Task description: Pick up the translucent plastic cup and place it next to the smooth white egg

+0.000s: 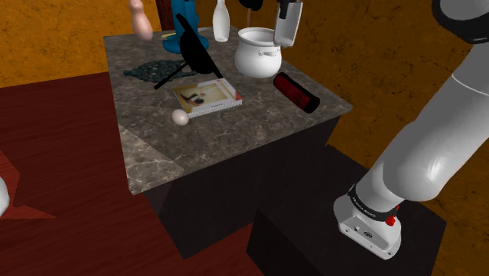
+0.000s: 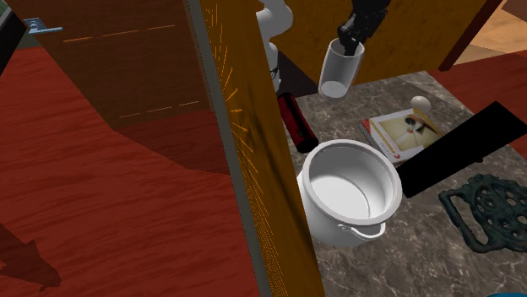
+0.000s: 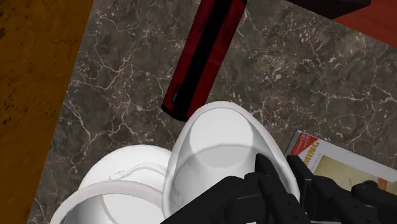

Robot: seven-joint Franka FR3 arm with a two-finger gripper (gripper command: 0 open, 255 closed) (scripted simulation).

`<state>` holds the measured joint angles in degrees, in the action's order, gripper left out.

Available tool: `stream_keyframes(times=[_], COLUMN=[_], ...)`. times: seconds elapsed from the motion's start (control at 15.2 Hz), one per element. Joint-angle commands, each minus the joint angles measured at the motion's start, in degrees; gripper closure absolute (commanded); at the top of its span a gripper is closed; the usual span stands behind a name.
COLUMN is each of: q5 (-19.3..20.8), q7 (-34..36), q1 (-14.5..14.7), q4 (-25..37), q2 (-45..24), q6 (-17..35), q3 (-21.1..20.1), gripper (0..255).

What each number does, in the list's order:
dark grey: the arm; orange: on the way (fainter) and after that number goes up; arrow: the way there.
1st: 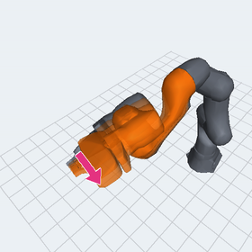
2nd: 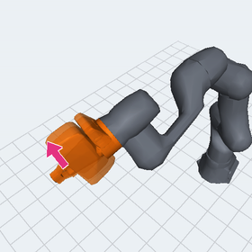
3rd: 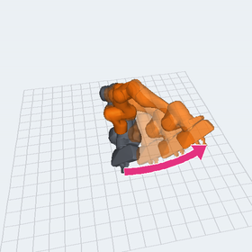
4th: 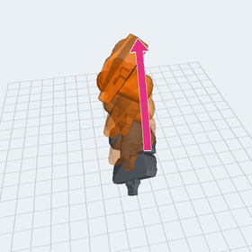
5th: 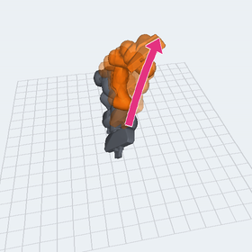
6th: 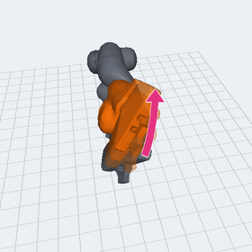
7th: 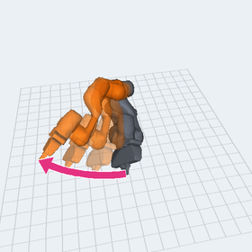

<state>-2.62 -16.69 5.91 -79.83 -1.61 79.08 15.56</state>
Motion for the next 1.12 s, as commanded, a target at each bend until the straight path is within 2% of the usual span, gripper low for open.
stream_keyframes(times=[0.0,0.53,1.06], q5=[0.45,0.61,-0.18], q7=[3.21,14.94,26.35], q1=[1.68,7.21,12.26], q4=[-2.20,-7.36,-7.63], q2=[2.01,6.34,6.46], q6=[0.43,1.79,2.45], q3=[-1.54,-7.77,-14.06], gripper=[255,255,255])
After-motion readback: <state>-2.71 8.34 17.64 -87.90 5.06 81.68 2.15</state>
